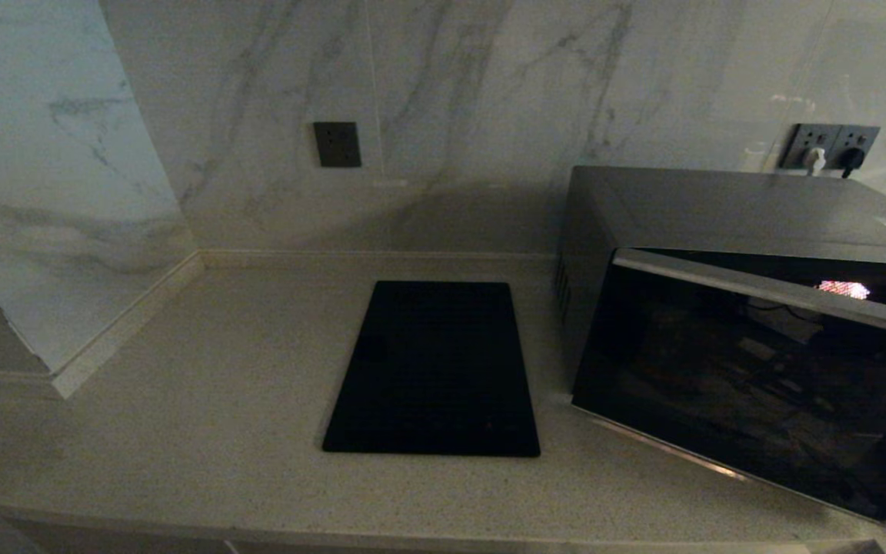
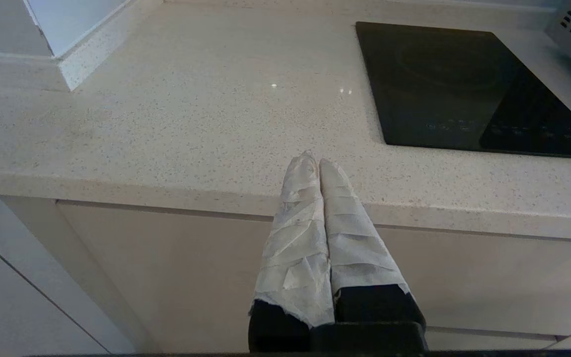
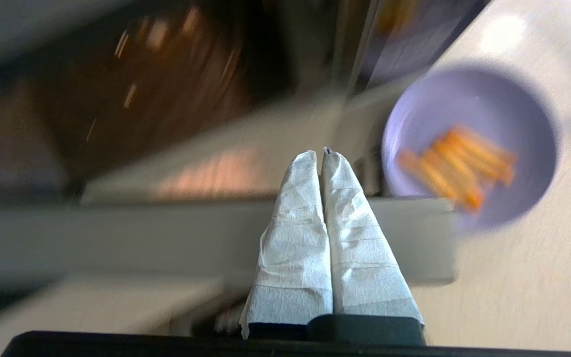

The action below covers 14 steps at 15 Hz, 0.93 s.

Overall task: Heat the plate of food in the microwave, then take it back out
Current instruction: Open the microwave oven

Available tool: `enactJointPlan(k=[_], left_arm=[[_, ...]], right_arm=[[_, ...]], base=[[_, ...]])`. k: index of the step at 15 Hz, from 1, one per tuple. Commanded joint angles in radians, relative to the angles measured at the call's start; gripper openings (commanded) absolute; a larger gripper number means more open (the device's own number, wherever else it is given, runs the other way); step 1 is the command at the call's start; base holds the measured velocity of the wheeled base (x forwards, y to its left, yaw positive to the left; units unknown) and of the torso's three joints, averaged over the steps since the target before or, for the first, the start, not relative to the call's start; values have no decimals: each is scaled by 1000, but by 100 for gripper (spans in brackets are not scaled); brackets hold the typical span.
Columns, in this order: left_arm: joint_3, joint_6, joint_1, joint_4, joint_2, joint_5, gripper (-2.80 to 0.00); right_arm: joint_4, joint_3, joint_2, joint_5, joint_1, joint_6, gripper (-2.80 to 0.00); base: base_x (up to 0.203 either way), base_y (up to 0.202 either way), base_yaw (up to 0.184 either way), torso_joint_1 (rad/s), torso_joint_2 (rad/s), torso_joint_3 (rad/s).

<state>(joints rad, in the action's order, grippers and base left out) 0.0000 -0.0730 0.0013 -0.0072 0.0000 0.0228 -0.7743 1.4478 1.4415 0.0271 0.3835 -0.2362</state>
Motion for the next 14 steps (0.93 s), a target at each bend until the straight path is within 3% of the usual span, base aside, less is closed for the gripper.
enactJointPlan(k=[1, 5, 12, 14], left_arm=[[0, -1, 1, 0, 1, 0, -280], [0, -1, 0, 0, 0, 0, -280], [0, -1, 0, 0, 1, 0, -280], [0, -1, 0, 0, 0, 0, -280]], right_arm=[[-136, 6, -96, -65, -45, 0, -280], [-286, 6, -174, -174, -86, 11, -280], [-371, -6, -225, -220, -86, 9, -280], [-426, -6, -231, -272, -93, 11, -280]], base=[[0, 0, 0, 0, 0, 0], [0, 0, 0, 0, 0, 0], [0, 0, 0, 0, 0, 0], [0, 0, 0, 0, 0, 0]])
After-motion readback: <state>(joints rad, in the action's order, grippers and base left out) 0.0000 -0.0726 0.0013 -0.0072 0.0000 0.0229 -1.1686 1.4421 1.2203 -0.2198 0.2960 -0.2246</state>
